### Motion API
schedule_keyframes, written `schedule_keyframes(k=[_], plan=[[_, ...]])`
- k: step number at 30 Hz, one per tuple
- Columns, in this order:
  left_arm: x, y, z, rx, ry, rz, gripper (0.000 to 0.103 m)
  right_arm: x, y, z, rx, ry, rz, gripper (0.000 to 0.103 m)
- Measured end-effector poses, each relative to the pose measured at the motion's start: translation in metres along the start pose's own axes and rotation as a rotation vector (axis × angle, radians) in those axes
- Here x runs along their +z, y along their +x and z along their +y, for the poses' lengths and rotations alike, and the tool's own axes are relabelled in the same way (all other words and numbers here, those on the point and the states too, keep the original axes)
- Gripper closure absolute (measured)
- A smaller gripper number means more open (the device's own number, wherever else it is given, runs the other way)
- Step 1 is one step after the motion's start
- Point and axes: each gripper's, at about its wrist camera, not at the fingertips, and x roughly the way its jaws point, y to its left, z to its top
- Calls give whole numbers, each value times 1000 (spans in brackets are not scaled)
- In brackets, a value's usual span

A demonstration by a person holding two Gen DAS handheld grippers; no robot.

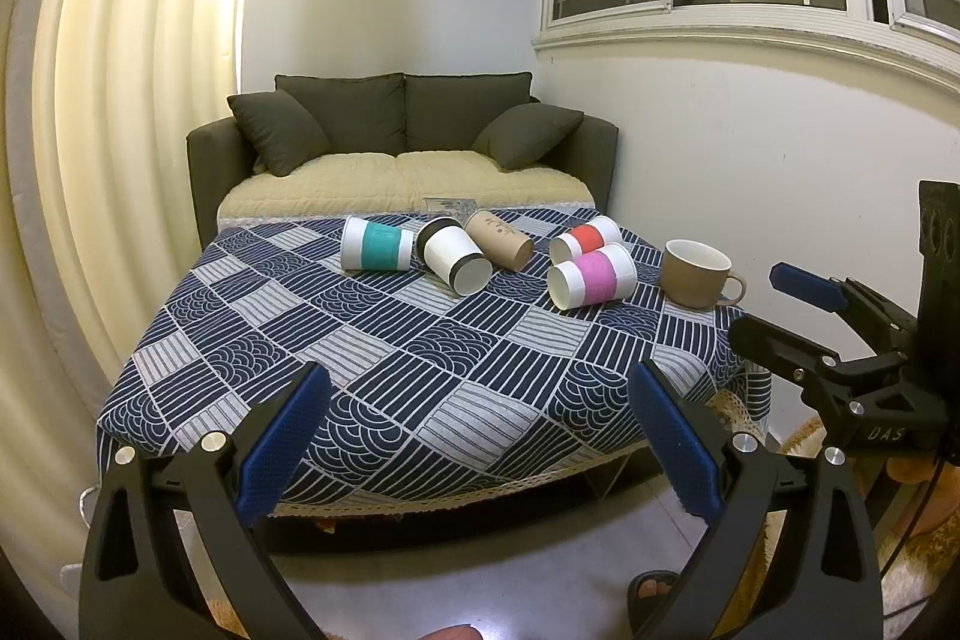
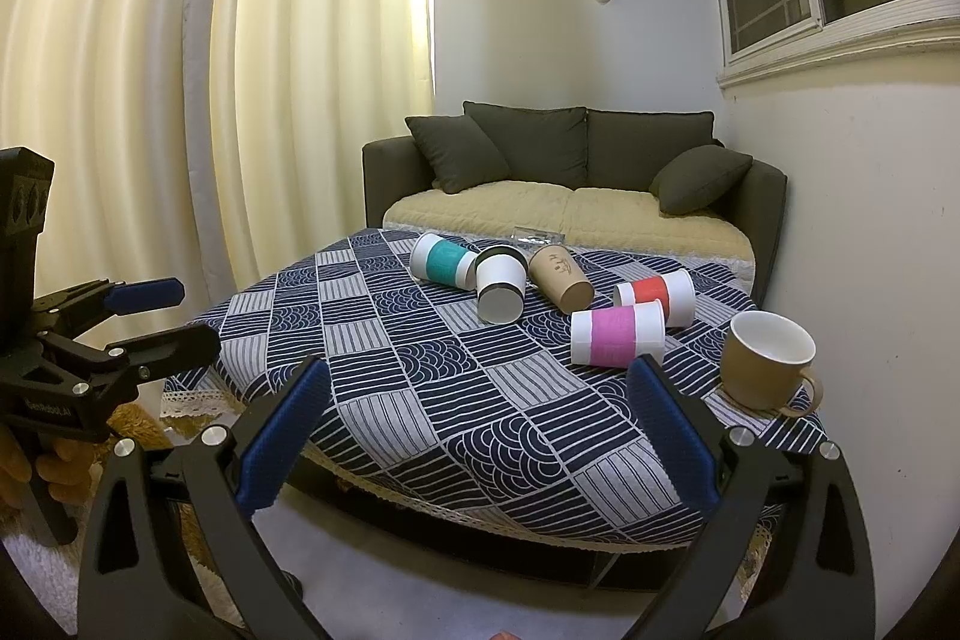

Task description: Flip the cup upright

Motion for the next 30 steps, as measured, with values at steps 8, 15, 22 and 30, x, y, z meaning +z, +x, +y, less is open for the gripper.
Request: schedule_keyframes(k=[8,15,22,30], plan=[[0,0,0,0,0,-1,6,1,1,1,-2,-1,4,5],[-1,0,0,0,1,0,6,1,1,2,-1,-1,5,5],[1,1,1,-13,-7,6,6,2,0,2,-10,-3,-4,5],[18,22,16,-21,-57,86,6,16,16,3,5,-25,13,5]])
